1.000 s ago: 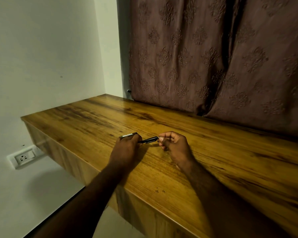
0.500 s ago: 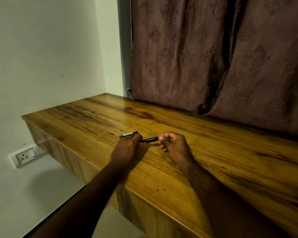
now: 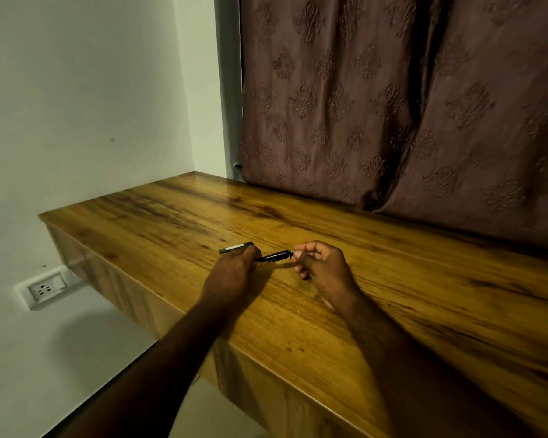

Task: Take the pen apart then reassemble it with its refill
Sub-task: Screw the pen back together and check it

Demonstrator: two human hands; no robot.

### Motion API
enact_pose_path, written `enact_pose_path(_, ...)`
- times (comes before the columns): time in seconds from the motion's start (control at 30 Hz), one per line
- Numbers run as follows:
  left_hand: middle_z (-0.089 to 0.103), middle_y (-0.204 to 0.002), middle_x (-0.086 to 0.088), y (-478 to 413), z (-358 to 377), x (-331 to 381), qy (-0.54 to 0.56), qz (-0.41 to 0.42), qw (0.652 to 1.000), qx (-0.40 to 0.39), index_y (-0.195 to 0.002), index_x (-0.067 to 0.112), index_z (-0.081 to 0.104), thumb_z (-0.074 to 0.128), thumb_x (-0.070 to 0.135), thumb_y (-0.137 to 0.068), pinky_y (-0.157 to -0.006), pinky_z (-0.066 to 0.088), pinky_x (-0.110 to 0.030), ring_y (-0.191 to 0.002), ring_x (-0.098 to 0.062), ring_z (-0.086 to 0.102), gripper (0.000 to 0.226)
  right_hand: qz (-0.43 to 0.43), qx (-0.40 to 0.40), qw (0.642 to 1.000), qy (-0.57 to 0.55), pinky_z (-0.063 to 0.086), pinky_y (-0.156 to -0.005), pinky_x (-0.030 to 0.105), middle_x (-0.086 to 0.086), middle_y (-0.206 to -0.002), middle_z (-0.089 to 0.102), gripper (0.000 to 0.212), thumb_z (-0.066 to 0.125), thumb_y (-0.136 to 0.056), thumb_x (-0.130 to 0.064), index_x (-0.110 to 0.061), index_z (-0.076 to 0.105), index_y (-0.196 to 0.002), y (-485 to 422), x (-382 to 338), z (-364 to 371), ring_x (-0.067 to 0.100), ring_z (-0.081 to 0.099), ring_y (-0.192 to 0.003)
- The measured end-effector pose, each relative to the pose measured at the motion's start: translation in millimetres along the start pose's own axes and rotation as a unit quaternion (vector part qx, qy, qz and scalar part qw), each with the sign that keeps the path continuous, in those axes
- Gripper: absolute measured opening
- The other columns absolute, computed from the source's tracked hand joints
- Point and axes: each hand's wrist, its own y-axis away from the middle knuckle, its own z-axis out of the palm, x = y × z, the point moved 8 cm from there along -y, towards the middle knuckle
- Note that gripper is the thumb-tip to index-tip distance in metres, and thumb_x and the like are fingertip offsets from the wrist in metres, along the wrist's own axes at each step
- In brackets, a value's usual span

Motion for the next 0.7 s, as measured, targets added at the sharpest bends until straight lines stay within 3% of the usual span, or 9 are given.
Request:
enact_pose_path(0.17, 0.066, -0.084, -0.006, 1, 0, 0, -0.006, 0.010, 1.000, 0.002, -0.086, 0.016, 0.057, 0.064, 0.033, -0.088, -0.062, 0.045, -0.032, -0.073, -0.024, 0.061, 0.018, -0.014, -0.010, 0.999, 0.040, 0.042, -0.048, 0.023, 0.007, -0.074, 0.066, 0.010, 0.055, -0.093, -0.004, -0.010, 0.063, -0.090, 0, 0, 5, 0.013, 0.054, -0.056)
enact_pose_path(0.4, 0.063, -0.077, -0.002, -1, 4, -4, -0.013, 0.000, 1.000, -0.005, -0.084, 0.018, 0.055, 0.068, 0.025, -0.085, -0.058, 0.037, -0.026, -0.068, -0.022, 0.059, 0.015, -0.017, -0.006, 0.996, 0.090, 0.040, -0.042, 0.014, 0.009, -0.076, 0.065, 0.009, 0.053, -0.094, -0.008, -0.004, 0.062, -0.095, 1, -3, 7, 0.013, 0.053, -0.054)
enact_pose_path(0.7, 0.063, -0.078, -0.002, -1, 8, -10, -0.028, -0.021, 0.999, -0.010, -0.089, 0.019, 0.056, 0.064, 0.029, -0.089, -0.058, 0.035, -0.024, -0.069, -0.019, 0.059, 0.012, -0.014, 0.028, 0.997, 0.073, 0.043, -0.050, 0.020, 0.006, -0.077, 0.066, 0.010, 0.054, -0.094, -0.010, -0.011, 0.062, -0.088, -4, 1, -1, 0.012, 0.055, -0.059)
